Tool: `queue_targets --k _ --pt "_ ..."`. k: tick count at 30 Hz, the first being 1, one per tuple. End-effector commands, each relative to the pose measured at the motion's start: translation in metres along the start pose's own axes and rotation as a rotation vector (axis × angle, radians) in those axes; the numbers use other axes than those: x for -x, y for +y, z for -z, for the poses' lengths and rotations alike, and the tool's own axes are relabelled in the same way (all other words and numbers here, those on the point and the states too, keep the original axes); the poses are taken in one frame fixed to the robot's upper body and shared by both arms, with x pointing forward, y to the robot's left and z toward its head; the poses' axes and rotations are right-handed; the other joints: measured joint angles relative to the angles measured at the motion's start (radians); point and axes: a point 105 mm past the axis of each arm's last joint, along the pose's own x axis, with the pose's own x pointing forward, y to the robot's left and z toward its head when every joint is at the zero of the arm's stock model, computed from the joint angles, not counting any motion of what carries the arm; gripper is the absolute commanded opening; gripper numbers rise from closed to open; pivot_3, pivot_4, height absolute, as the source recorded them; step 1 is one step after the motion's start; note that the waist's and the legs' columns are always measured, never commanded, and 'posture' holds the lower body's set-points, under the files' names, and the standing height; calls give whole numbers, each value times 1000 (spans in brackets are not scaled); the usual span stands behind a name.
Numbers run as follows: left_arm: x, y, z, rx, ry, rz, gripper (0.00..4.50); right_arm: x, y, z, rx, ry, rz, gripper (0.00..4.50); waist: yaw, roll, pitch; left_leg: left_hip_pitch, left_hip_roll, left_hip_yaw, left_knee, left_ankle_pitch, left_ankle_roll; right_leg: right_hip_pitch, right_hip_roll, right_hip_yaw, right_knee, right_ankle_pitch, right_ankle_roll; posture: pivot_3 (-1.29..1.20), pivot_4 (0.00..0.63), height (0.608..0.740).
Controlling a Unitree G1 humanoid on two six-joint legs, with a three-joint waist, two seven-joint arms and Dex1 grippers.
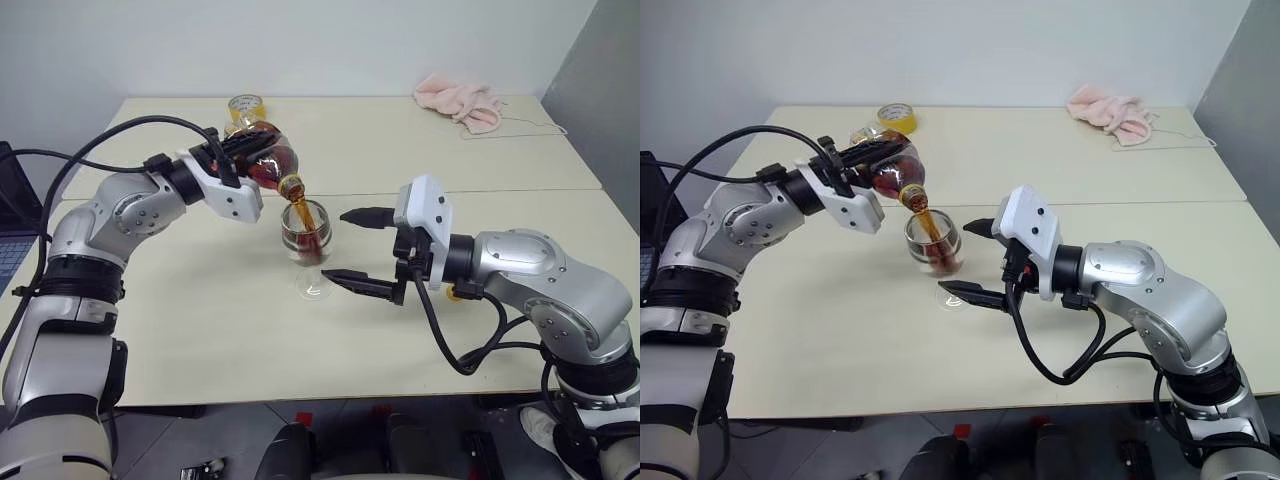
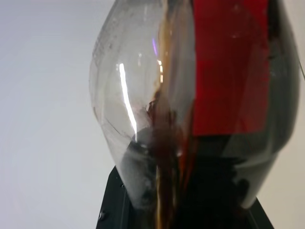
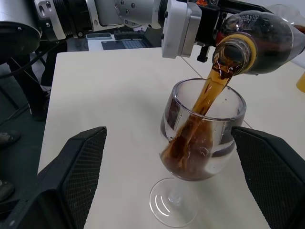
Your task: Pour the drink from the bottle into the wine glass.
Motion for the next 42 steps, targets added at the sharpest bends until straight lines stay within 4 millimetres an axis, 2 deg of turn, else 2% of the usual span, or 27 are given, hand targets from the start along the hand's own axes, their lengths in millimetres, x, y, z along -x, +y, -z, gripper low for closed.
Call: queue_targets --k 1,42 --pt "1 20 2 -44 -1 -53 686 2 4 -10 36 -34 -6 4500 0 0 0 0 0 0 0 0 0 0 0 0 0 0 0 0 150 740" --pt "4 15 4 -47 9 -41 686 3 6 -10 33 -33 -12 4500 0 0 0 0 0 0 0 0 0 0 0 0 0 0 0 0 150 740"
